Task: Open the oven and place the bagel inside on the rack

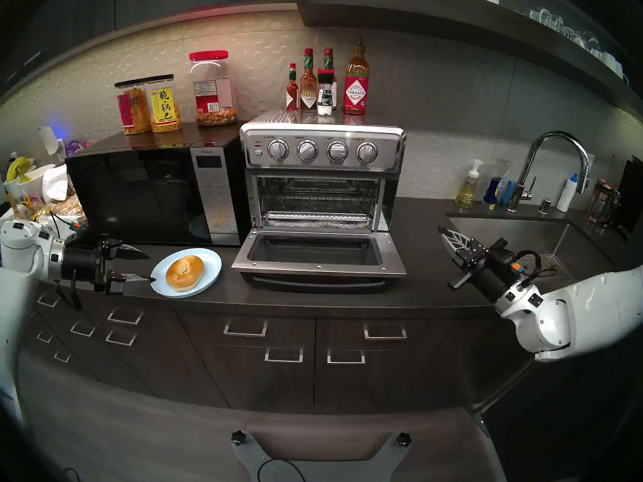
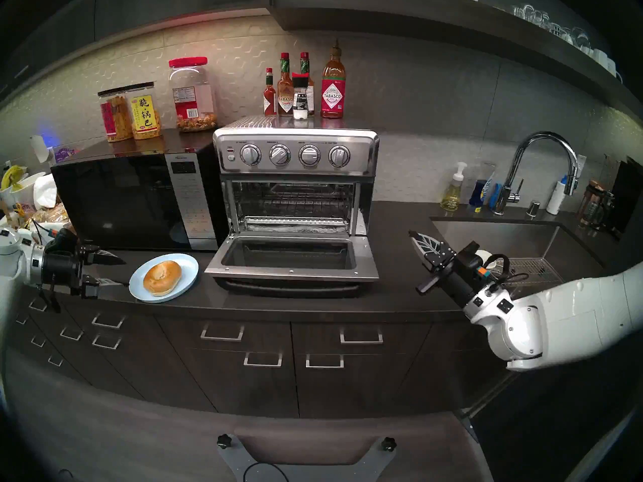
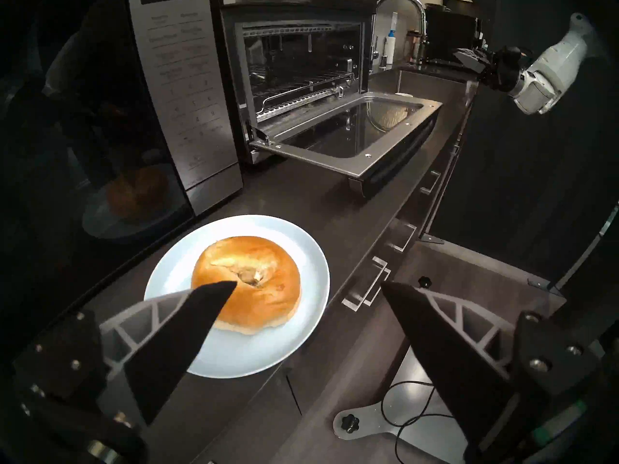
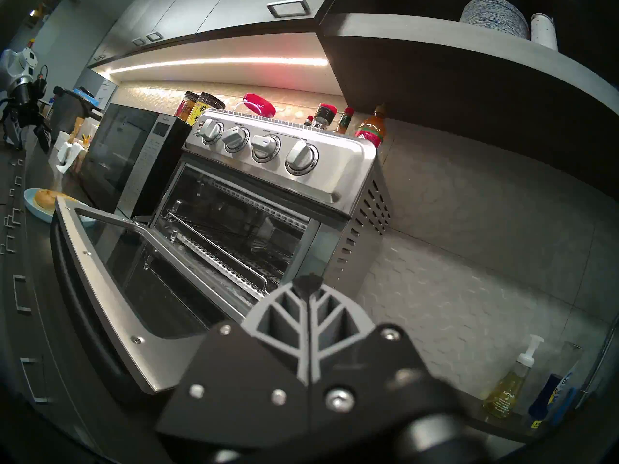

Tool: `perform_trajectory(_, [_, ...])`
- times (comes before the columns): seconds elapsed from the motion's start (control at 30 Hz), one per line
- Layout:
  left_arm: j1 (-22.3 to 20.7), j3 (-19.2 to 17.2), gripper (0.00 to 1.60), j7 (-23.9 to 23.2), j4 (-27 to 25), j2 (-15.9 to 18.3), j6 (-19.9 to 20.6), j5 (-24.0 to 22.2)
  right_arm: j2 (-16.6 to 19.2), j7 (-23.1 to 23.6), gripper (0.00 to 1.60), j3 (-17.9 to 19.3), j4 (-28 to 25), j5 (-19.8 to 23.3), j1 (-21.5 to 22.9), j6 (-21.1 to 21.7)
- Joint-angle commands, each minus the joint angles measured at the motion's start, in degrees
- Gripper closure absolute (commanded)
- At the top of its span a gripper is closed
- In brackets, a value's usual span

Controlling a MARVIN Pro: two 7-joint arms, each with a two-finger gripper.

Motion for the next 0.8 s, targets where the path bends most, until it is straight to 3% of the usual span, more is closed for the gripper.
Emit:
perform_trajectory(0.0, [-0.9,-0.1,0.00,1.2,-1.3,0.0,0.8,0.2,-0.1,-0.1,1.60,0.6,-0.1,-0.1,0.6,0.0])
perform_trajectory(0.5, [-4.7,5.3,0.00,5.9,0.9,-2.0,1.1,1.3,-0.1,-0.1,1.60,0.6,-0.1,-0.1,0.6,0.0])
perform_trajectory(0.77, [-5.3,6.2,0.00,6.9,2.5,-2.2,0.6,1.5,-0.1,-0.1,1.60,0.6,-0.1,-0.1,0.6,0.0])
